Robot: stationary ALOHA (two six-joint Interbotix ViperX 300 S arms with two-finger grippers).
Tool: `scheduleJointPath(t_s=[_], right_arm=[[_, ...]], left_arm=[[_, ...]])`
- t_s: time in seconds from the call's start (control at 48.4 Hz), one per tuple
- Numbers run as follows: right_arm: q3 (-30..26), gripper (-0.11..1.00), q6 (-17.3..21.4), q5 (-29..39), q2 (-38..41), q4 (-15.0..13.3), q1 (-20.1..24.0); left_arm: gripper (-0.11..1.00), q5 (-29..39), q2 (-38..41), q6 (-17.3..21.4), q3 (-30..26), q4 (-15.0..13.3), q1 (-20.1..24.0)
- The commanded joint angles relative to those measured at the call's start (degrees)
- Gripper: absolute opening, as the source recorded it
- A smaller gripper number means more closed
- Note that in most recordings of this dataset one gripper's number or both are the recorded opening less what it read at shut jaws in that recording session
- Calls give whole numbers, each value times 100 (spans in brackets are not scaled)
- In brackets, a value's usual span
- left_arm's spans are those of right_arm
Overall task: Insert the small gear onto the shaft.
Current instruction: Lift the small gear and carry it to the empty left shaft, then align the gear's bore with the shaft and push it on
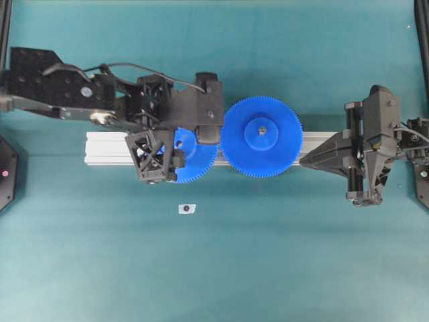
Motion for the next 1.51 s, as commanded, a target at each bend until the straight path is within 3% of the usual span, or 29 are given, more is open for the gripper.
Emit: scheduleJointPath(t_s=[0.0, 0.806, 1.488], right_arm=[[-44, 1, 53, -35, -44, 9, 9], [-44, 1, 70, 0, -44, 9, 18], [-9, 1, 114, 9, -53, 9, 9]], left_arm=[[71, -149, -35, -9, -62, 18, 0], [71, -272, 352, 26, 9, 18, 299], [71, -193, 158, 9, 123, 18, 413]])
